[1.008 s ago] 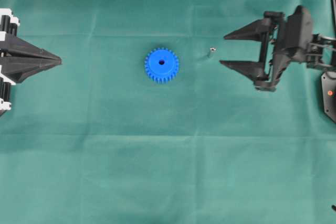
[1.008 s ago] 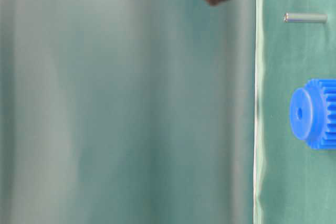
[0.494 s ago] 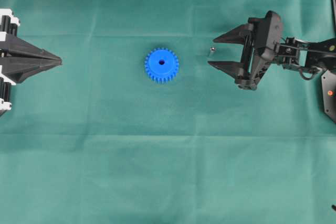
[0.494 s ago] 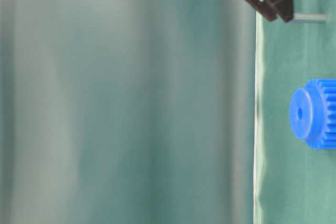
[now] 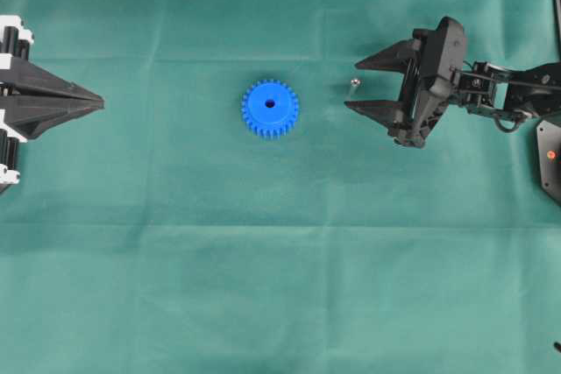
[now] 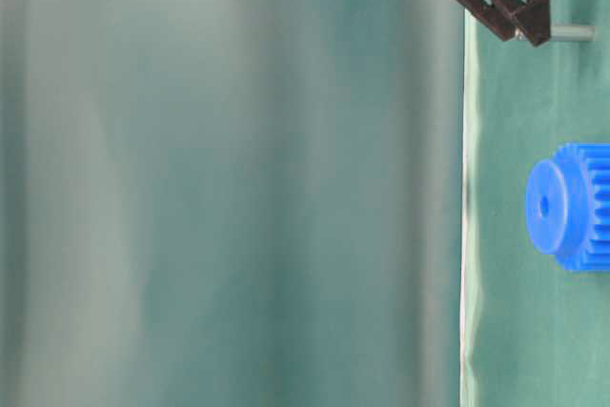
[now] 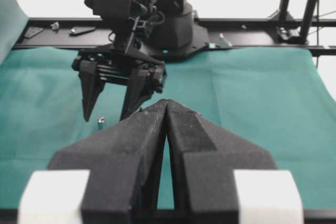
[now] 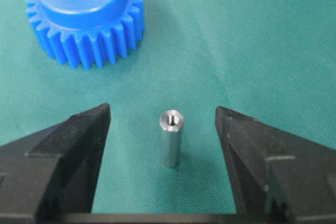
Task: Insert the shaft placed at a random location into the center hole of the medium gear at another random location.
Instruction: 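Close the right gripper around the silver shaft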
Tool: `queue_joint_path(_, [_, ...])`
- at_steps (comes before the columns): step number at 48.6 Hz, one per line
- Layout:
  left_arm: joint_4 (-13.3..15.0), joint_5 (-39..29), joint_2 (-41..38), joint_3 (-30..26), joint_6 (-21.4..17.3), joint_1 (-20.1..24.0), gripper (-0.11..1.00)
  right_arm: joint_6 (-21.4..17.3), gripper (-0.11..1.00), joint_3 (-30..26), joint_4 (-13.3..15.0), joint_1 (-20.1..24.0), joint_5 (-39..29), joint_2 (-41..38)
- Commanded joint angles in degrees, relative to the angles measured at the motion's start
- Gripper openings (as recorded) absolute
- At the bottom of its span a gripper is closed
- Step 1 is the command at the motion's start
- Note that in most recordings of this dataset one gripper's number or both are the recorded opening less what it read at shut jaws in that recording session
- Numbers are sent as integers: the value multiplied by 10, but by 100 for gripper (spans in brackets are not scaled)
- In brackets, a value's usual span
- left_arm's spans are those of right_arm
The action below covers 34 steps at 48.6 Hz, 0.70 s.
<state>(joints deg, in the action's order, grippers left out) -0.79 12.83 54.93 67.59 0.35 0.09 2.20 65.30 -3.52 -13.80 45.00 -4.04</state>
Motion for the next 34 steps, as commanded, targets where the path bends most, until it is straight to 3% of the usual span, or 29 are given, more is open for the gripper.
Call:
queue_joint_path(1, [-2,4,-4,-5,1,0,0,9,76,-11,-14,-5,5,3])
queue_joint_path(5, [-2,4,-4,-5,1,0,0,10,64,-14,-25,-9,3,-4])
queue_joint_path(12, [-2,3,-4,-5,1,0,0,14,26,-17,-25,-10,2,-10])
queue_joint_path(15, [-2,2,-4,-5,1,0,0,15,14,-17,-23,-10,-1,-10])
queue_joint_path(34, [-2,1,-4,-5,0,1,0,14,14,-22,-16,-11,-21,-4])
